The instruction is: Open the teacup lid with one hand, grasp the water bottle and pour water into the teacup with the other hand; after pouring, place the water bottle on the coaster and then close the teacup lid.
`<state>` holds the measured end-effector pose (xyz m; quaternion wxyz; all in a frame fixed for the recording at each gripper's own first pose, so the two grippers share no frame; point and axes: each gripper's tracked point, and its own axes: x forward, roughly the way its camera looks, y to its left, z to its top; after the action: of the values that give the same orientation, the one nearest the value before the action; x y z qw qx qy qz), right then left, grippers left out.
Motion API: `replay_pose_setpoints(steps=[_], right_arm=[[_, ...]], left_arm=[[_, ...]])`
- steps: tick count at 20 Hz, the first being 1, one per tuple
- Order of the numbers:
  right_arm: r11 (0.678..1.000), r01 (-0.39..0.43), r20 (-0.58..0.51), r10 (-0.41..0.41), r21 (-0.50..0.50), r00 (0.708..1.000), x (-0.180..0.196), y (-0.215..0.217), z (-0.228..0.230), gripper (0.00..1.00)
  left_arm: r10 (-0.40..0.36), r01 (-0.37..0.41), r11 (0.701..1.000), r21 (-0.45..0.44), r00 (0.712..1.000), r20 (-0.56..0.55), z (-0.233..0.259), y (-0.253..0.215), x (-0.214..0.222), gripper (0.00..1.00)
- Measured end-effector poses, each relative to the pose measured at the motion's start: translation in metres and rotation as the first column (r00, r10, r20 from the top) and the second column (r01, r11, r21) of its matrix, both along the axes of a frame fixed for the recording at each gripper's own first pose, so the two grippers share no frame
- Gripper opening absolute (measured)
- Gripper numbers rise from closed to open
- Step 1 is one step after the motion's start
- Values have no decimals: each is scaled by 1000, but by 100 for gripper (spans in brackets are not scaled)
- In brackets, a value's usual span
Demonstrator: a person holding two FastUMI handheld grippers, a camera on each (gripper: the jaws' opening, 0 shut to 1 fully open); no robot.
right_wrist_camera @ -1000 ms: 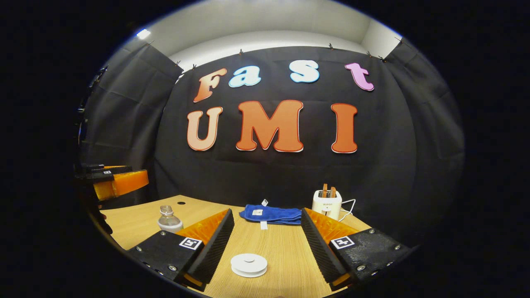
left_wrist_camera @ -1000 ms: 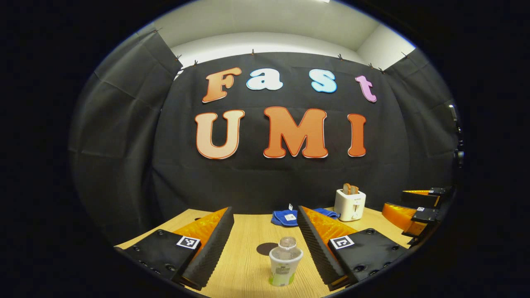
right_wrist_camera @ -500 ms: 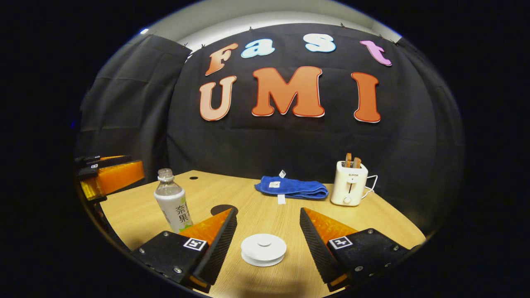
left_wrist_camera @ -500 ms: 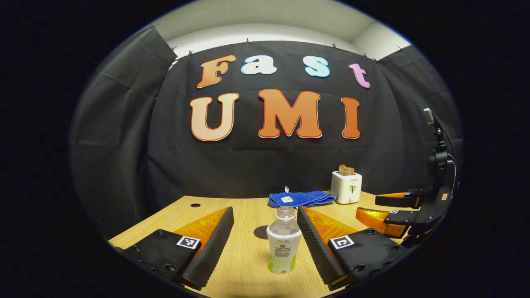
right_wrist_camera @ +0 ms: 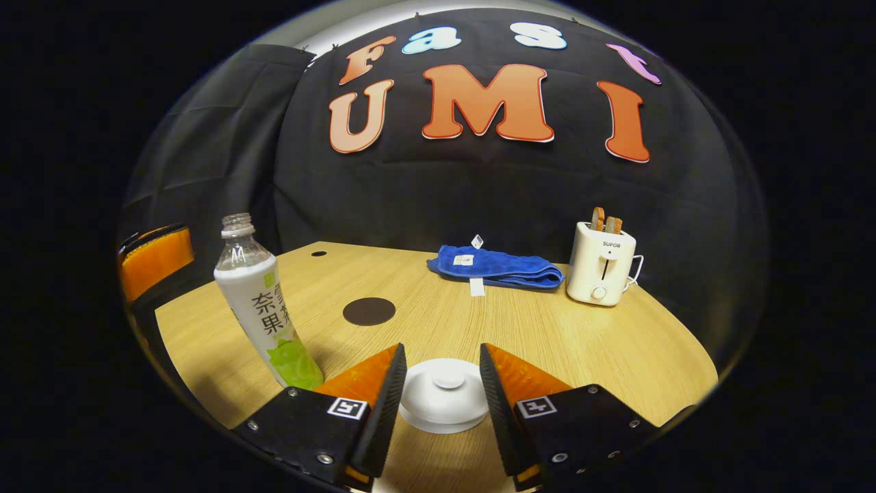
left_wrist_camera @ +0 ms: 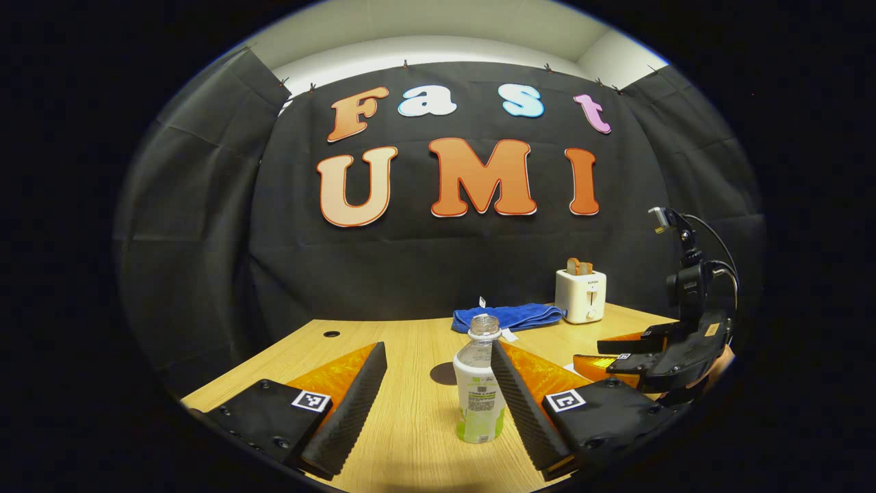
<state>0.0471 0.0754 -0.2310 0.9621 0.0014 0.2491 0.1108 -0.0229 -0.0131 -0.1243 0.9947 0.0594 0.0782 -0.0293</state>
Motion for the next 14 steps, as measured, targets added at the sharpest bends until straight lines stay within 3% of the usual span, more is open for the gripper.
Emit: replay_pose_setpoints(steps=[1, 6, 9, 14], right_arm=[[1000, -5, -9, 5, -3, 1000, 0, 2, -3, 57], [1000, -15, -41, 15, -4, 999, 4, 7, -11, 45], [1000, 6, -76, -9, -29, 997, 6, 1, -20, 39], [1000, -2, -97, 0, -26, 995, 4, 4, -26, 40]], left_arm=[[1, -1, 1000, 0, 1000, -5, -2, 0, 0, 98], [4, -4, 1000, -4, 1000, -19, -8, 3, 0, 98], [7, -7, 1000, -1, 1000, -22, -8, 6, 0, 98], [6, -6, 1000, -5, 1000, -21, -9, 7, 1, 98]])
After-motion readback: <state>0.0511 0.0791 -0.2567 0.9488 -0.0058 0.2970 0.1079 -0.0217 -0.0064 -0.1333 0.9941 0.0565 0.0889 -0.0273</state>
